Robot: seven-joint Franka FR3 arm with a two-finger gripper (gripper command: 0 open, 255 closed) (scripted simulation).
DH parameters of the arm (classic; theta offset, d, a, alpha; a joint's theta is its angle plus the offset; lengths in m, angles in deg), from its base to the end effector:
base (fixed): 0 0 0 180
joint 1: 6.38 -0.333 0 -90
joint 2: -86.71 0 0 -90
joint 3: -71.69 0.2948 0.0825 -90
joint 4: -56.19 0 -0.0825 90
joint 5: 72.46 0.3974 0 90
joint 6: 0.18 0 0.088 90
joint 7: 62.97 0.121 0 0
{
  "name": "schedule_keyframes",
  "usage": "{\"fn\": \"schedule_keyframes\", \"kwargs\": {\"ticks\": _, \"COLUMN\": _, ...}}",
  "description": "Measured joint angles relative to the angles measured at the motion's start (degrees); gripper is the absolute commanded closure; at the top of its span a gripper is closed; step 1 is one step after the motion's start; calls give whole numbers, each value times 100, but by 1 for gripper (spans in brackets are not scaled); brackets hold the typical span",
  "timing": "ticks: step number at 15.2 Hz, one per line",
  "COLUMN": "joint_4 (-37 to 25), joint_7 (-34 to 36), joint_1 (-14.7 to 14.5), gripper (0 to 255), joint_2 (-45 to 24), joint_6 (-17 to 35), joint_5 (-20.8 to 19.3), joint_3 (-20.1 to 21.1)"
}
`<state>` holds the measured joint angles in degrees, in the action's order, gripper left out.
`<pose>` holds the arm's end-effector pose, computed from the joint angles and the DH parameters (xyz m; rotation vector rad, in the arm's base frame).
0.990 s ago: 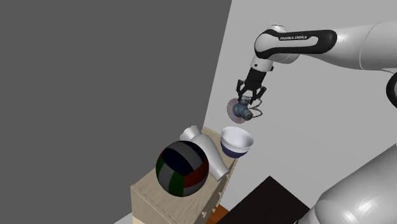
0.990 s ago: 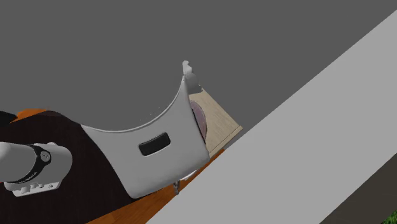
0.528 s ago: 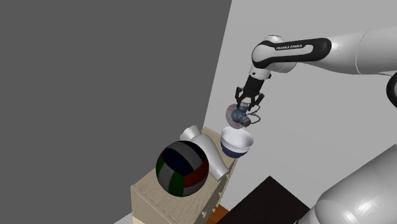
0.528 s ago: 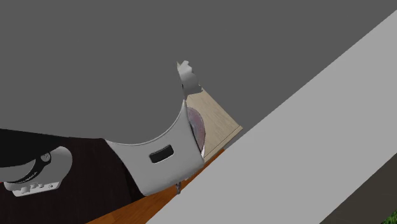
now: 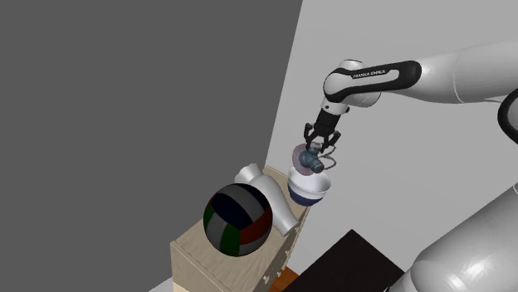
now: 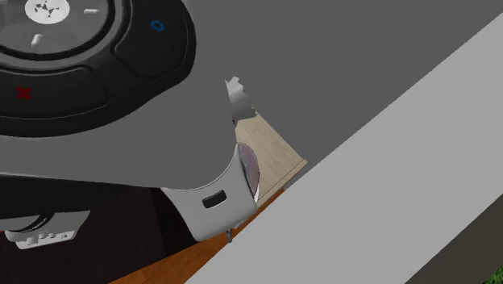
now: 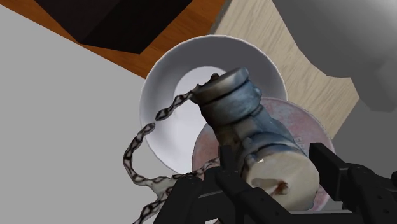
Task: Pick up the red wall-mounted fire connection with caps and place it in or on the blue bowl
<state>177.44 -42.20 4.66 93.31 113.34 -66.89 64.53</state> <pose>0.5050 -0.1592 0.4218 -2.8446 1.0690 0.0353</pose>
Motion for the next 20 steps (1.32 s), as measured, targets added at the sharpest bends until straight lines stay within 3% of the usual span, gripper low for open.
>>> {"fn": "schedule_keyframes", "kwargs": {"ticks": 5, "joint_4": 272, "joint_7": -44, "joint_1": -6, "gripper": 255, "joint_2": -116, "joint_6": 384, "joint_5": 34, "joint_3": 1}}
{"fn": "schedule_keyframes", "kwargs": {"ticks": 11, "joint_4": 308, "joint_7": -59, "joint_1": -3, "gripper": 255, "joint_2": -136, "joint_6": 443, "joint_5": 39, "joint_3": -3}}
{"fn": "schedule_keyframes", "kwargs": {"ticks": 12, "joint_4": 309, "joint_7": -59, "joint_1": -3, "gripper": 0, "joint_2": -137, "joint_6": 444, "joint_5": 39, "joint_3": -3}}
{"fn": "schedule_keyframes", "kwargs": {"ticks": 18, "joint_4": 308, "joint_7": -59, "joint_1": -3, "gripper": 0, "joint_2": -135, "joint_6": 445, "joint_5": 39, "joint_3": -3}}
{"fn": "schedule_keyframes", "kwargs": {"ticks": 20, "joint_4": 134, "joint_7": -27, "joint_1": -1, "gripper": 0, "joint_2": -62, "joint_6": 207, "joint_5": 16, "joint_3": -3}}
